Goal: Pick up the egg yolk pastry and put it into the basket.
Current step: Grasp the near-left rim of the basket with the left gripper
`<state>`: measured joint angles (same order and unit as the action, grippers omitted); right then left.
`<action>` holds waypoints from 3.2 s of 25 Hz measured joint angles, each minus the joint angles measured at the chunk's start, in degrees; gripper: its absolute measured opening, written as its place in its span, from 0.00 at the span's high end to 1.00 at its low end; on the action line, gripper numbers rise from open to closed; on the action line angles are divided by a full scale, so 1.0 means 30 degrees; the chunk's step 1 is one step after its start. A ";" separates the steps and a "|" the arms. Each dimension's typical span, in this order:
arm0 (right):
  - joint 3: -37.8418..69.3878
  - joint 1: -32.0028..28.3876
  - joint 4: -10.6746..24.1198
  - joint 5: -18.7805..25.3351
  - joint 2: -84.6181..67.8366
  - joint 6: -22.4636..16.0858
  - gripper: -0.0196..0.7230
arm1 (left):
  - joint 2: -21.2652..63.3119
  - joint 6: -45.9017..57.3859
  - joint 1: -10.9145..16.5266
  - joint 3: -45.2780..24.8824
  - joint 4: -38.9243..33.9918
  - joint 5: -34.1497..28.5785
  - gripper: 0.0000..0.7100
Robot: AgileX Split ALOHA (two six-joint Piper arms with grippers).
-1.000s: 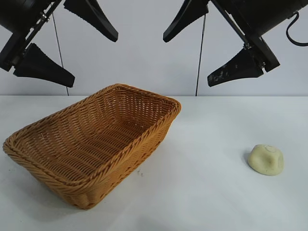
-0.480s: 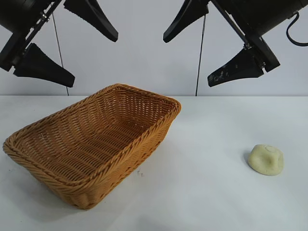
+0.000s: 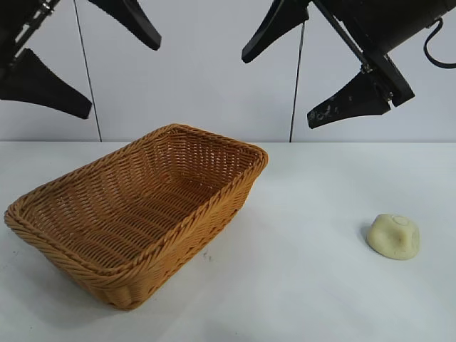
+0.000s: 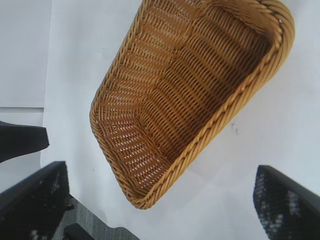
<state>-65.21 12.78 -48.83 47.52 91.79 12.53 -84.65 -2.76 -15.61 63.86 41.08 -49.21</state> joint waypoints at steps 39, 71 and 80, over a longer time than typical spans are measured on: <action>0.0000 0.0000 0.0015 -0.0468 0.0000 0.0000 0.04 | 0.2646 2.1541 -0.1728 -0.8188 -0.9622 0.6673 0.02; 0.0000 0.0000 0.0056 -0.0697 0.0000 0.0000 0.04 | -0.3570 2.0736 -0.2396 -0.8188 -0.8776 1.0513 0.02; 0.0000 0.0000 0.0056 -0.0836 0.0000 0.0000 0.04 | -0.3628 2.0683 -0.2396 -0.8188 -0.8760 1.0841 0.16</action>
<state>-65.21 12.78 -48.66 45.02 91.79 12.53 -95.54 59.29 -22.80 39.30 14.80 -16.69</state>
